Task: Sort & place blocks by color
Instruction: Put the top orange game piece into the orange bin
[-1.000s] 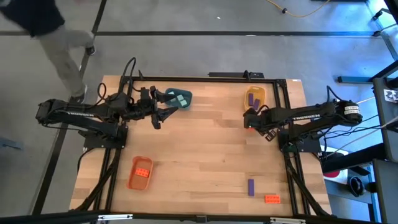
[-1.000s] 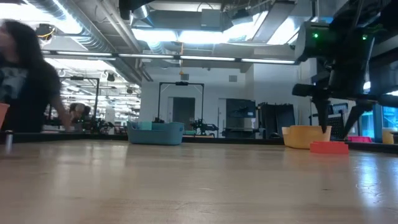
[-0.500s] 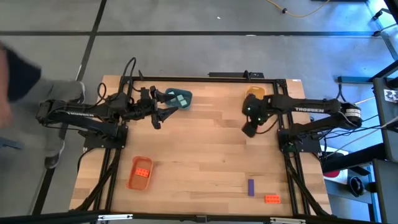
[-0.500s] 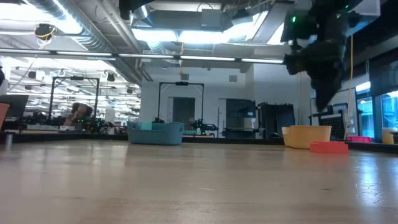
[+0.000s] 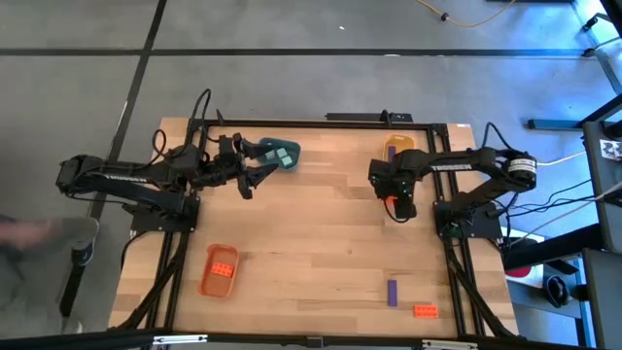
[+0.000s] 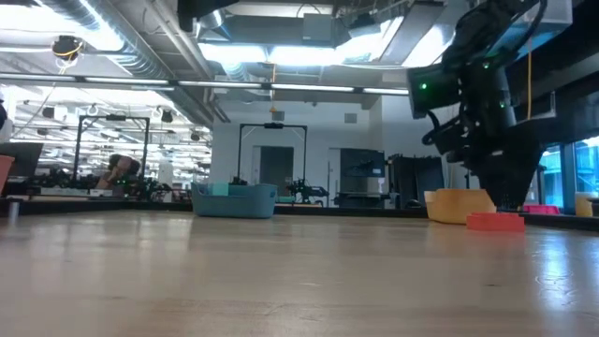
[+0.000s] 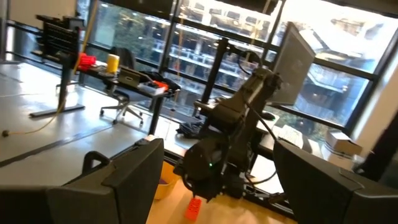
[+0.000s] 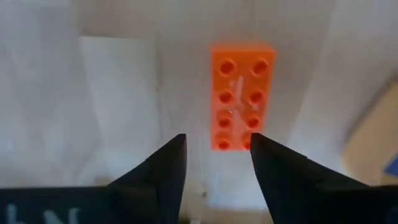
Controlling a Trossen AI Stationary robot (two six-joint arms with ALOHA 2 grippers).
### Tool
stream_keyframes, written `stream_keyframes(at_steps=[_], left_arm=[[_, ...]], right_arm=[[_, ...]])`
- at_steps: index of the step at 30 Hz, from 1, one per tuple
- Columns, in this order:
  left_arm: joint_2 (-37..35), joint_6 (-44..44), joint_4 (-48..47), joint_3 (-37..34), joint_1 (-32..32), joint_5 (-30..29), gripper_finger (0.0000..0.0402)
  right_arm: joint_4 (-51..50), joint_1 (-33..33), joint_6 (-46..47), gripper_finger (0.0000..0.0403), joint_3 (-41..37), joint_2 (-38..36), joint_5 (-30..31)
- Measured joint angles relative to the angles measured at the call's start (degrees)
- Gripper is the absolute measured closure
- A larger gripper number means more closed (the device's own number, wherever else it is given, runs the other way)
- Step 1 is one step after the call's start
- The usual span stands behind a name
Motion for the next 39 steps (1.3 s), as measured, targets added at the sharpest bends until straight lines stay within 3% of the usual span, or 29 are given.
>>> stream_keyframes(at_steps=[11,26,31,39], left_arm=[[0.0,-1.2,0.0,0.0,0.0,-3.0,0.0107],[0.0,-1.1,0.0,0.0,0.0,-3.1,0.0107],[0.0,-1.1,-0.2,0.0,0.0,-3.1,0.0107],[-0.6,-1.1,-0.4,0.0,0.0,-1.8,0.0107]], right_arm=[[6.1,0.0,-2.8,0.0134,0.0,0.6,-1.0],[10.4,0.0,0.5,0.0127,-3.5,4.8,-0.9],[12.4,0.0,1.8,0.015,-3.5,4.8,-0.3],[12.3,0.4,7.8,0.0261,-2.7,4.8,0.7]])
